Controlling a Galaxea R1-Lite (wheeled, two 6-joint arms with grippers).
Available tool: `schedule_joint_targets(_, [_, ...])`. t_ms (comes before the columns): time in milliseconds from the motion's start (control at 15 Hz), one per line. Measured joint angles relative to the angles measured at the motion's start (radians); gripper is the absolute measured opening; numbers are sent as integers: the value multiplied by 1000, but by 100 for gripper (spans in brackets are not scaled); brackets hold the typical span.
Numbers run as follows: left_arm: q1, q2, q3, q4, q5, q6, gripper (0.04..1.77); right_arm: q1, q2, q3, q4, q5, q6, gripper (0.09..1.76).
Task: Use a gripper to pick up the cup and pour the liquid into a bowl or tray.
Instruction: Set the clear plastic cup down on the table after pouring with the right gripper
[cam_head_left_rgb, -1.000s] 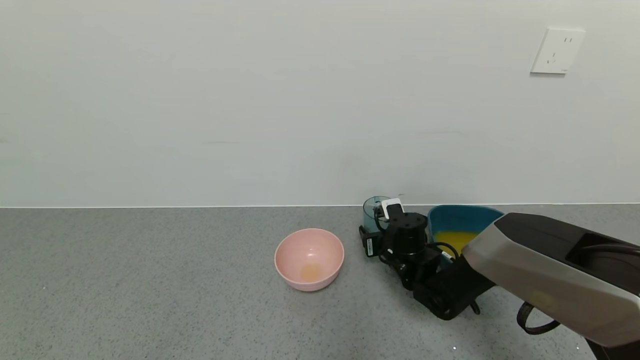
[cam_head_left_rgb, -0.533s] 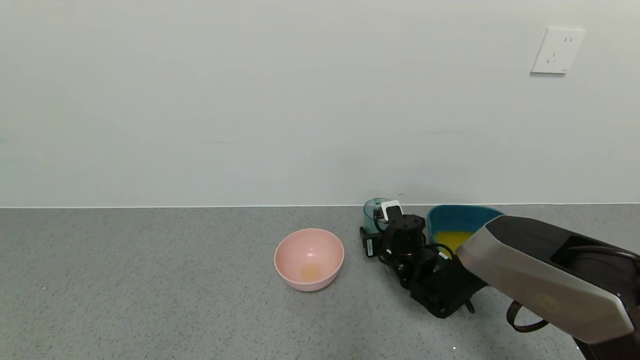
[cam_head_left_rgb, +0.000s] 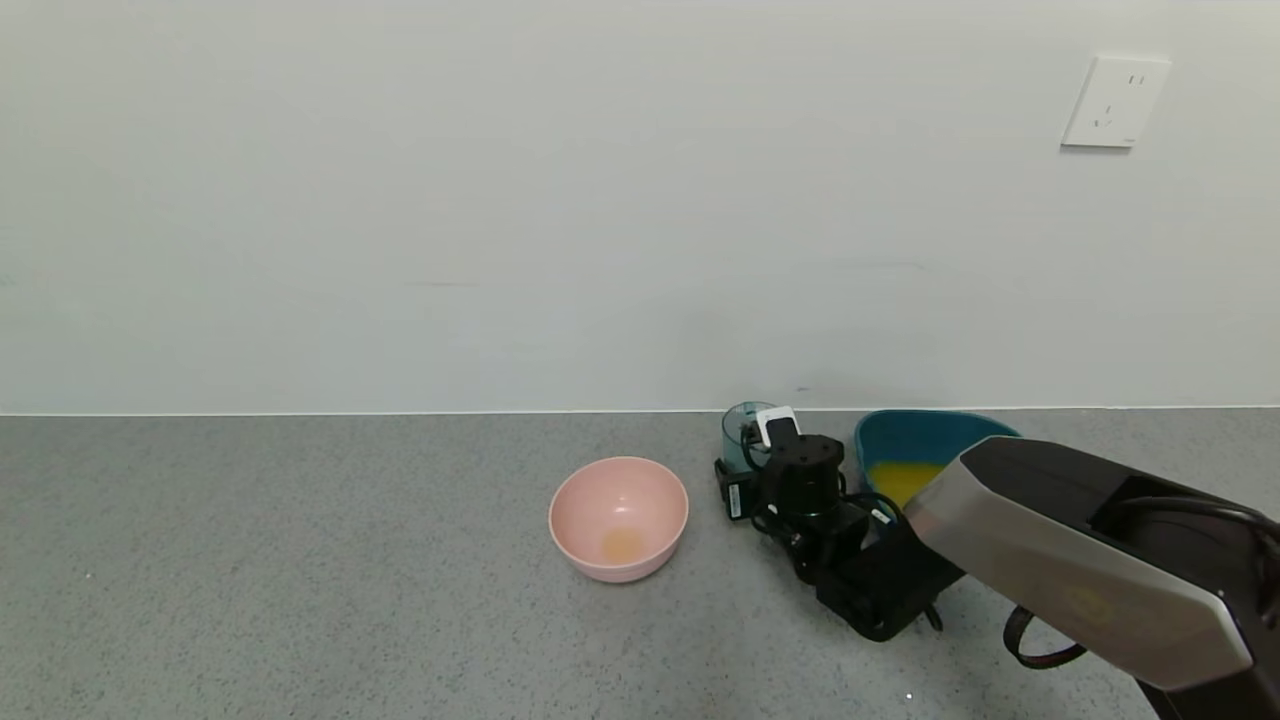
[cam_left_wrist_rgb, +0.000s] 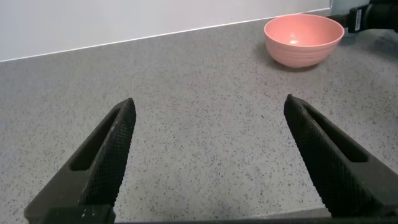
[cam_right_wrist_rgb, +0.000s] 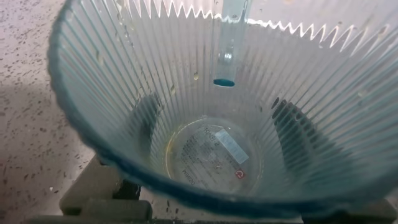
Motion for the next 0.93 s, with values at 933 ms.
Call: schedule_joint_targets(933, [0, 0, 0, 0, 0, 0, 172, 3, 0, 1, -8, -2, 0, 158])
